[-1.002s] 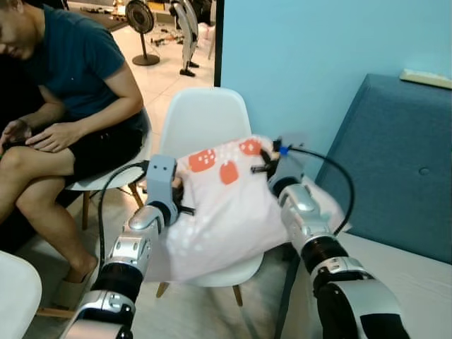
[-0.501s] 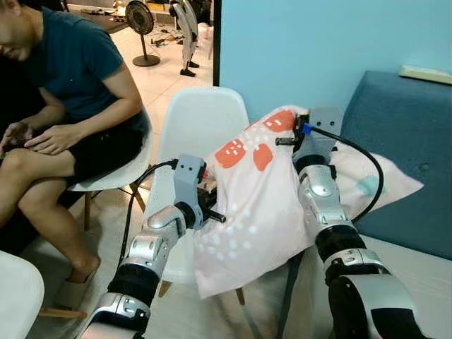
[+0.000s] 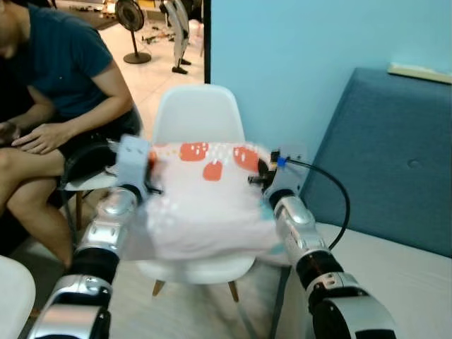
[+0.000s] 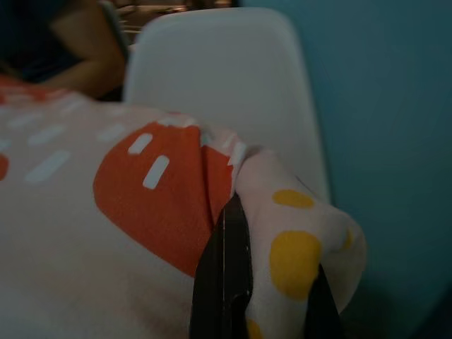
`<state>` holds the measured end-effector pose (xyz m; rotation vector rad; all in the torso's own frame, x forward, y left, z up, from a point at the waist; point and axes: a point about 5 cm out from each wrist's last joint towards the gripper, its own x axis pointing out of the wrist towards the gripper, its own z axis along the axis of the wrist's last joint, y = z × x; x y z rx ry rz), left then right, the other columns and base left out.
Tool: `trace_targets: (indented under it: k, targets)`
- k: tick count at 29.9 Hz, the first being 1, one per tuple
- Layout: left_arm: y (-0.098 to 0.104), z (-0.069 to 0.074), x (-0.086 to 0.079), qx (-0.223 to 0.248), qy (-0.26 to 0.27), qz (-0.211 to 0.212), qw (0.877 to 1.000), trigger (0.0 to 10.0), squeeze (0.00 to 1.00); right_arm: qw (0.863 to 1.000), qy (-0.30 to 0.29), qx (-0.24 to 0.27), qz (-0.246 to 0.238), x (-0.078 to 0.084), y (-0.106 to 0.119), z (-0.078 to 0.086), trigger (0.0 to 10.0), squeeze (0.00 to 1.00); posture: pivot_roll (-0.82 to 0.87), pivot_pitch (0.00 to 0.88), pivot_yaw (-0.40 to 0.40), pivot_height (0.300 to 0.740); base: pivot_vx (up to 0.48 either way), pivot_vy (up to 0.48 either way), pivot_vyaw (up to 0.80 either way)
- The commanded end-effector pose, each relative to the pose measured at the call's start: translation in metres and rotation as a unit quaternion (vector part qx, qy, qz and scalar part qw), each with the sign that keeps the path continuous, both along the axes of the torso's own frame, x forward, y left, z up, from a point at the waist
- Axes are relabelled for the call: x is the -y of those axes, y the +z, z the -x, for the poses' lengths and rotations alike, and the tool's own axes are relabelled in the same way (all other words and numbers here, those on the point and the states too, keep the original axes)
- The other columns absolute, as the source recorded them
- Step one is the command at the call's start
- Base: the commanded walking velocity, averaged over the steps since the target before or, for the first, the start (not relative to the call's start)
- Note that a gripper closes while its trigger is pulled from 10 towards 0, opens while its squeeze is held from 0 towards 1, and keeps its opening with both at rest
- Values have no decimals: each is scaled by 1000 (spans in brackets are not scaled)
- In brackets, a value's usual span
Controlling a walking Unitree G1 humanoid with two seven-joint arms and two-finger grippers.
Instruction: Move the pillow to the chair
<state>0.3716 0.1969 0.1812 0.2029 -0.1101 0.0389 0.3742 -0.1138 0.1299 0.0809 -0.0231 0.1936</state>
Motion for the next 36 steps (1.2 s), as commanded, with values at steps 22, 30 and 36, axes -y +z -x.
trace_targets:
  k: [22,30,36]
  targets:
    - [-40,11,45,7,-17,-15,1000,10000,0,990,27,100,91,-7,14,6,10000,0,0,113,-61,740,0,0,0]
    - [-133,51,17,-210,36,-37,976,10000,0,986,57,-123,95,-10,-94,59,10000,0,1,116,-53,740,0,0,0]
    - [-137,62,14,-203,51,19,978,10000,0,988,32,-148,29,-3,-99,61,10000,0,-11,120,-50,740,0,0,0]
